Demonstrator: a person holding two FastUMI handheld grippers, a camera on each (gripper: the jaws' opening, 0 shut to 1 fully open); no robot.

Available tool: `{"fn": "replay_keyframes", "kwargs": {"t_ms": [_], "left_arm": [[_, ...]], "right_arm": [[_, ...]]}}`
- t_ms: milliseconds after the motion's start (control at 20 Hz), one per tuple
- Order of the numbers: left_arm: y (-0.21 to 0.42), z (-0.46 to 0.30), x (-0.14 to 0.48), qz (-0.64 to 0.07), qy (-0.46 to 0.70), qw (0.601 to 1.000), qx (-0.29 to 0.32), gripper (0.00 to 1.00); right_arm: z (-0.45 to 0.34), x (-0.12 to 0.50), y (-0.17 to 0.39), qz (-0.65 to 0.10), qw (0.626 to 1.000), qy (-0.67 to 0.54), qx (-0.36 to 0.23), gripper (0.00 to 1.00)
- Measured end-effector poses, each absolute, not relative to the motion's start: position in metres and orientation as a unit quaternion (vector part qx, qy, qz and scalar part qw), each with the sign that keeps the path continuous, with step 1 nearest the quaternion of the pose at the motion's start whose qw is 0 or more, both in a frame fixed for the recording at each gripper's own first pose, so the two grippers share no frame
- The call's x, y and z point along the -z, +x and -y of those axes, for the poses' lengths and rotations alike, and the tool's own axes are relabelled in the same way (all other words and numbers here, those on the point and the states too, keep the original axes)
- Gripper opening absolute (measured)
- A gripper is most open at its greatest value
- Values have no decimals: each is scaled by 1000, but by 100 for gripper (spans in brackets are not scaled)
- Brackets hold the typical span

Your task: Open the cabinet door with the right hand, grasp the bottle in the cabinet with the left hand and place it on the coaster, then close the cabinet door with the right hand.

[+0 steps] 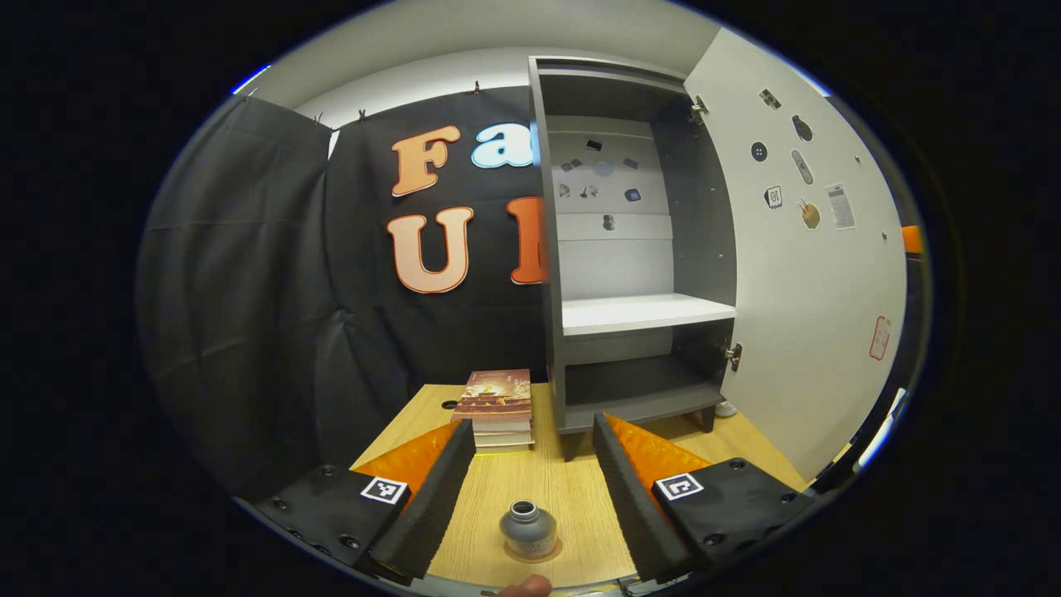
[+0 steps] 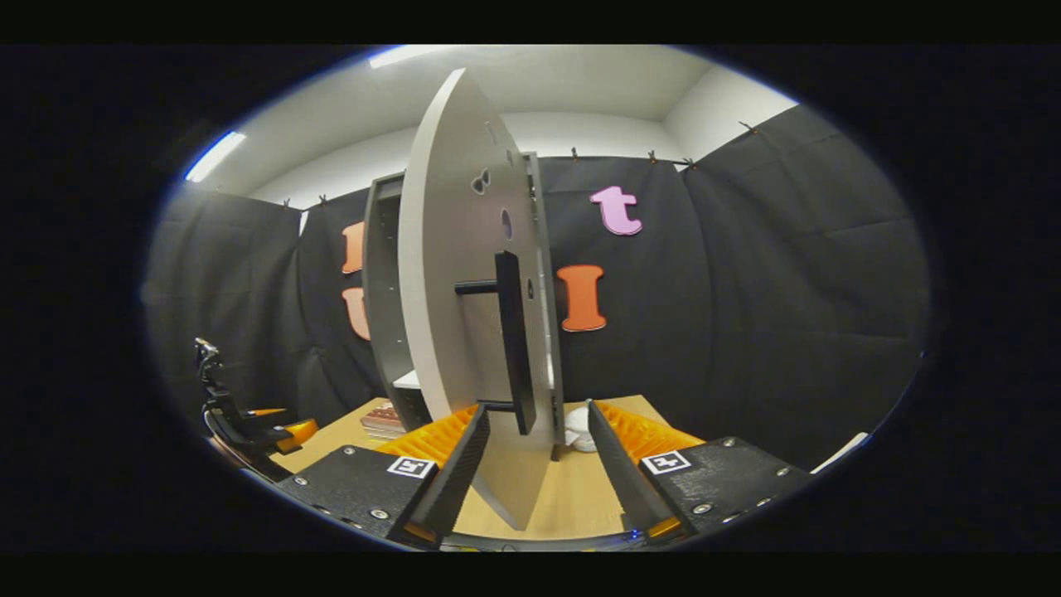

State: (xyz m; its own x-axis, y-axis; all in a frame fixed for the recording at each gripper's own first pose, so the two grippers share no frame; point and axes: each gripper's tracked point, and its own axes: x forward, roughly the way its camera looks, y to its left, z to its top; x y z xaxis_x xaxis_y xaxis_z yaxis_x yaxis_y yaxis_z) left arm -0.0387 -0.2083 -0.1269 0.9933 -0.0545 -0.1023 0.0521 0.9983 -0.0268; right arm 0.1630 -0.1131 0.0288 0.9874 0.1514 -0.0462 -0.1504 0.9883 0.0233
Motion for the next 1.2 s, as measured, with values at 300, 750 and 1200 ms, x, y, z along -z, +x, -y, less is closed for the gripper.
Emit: {"fn": "replay_keyframes", "kwargs": {"t_ms": [300,750,1200], "left_arm": [[-42,180,131,-58,-15,998,12,93],[-13,119,148,-73,-35,997,-18,93],[35,53,153,-63,-47,996,-44,93]], "right_arm": [[50,-26,178,-20,992,12,-126,76],[-51,-16,234,-31,983,19,-178,84],[-135,-8,315,-20,980,9,-197,84]]}}
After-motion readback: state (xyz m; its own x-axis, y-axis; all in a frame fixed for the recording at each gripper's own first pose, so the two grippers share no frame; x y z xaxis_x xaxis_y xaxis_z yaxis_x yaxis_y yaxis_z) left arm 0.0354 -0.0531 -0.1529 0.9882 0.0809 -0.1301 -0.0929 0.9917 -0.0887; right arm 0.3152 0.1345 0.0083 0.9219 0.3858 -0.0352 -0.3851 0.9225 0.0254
